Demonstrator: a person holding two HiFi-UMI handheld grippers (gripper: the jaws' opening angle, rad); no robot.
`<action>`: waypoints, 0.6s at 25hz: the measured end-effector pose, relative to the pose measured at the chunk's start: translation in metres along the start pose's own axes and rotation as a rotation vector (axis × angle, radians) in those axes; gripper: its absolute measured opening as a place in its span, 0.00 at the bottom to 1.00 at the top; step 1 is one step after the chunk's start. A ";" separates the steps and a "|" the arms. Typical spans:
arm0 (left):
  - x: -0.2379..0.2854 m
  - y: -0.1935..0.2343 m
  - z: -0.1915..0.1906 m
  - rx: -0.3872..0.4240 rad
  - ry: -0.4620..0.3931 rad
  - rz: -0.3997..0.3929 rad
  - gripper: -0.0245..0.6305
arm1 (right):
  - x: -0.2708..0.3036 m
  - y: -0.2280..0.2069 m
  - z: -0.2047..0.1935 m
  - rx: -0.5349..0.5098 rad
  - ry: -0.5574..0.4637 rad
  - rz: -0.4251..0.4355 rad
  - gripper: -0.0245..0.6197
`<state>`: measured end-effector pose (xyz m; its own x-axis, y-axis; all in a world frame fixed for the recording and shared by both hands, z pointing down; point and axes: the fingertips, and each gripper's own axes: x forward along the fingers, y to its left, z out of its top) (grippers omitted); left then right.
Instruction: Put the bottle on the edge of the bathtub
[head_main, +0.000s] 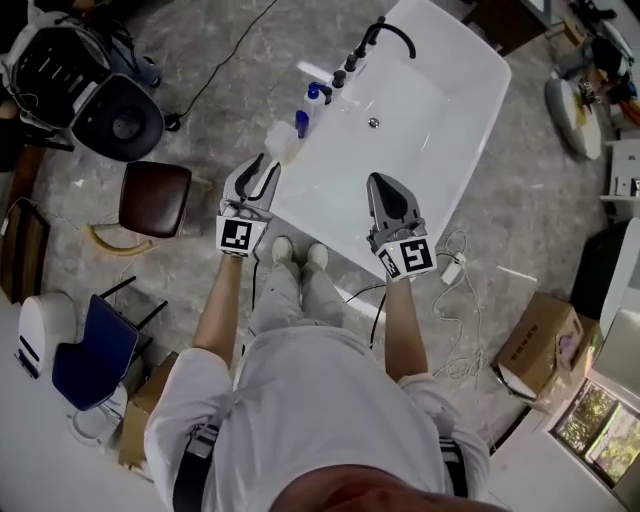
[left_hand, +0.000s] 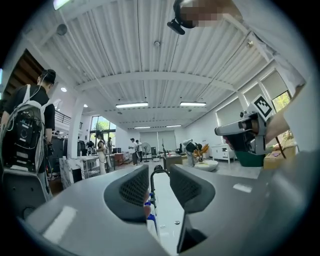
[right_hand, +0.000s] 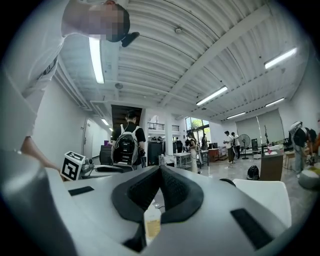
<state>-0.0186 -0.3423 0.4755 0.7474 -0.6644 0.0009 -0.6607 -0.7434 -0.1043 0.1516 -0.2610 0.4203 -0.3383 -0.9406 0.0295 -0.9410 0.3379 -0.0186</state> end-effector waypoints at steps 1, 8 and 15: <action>-0.005 -0.005 0.008 0.004 0.011 -0.002 0.23 | -0.003 0.003 0.005 -0.005 0.002 0.003 0.04; -0.031 -0.033 0.061 -0.009 0.006 0.025 0.10 | -0.021 0.025 0.035 -0.054 0.015 0.050 0.04; -0.045 -0.045 0.071 -0.025 0.021 0.010 0.04 | -0.031 0.037 0.058 -0.075 -0.039 0.028 0.04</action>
<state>-0.0175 -0.2736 0.4097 0.7390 -0.6734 0.0206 -0.6702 -0.7379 -0.0800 0.1279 -0.2215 0.3604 -0.3656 -0.9307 -0.0092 -0.9295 0.3645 0.0564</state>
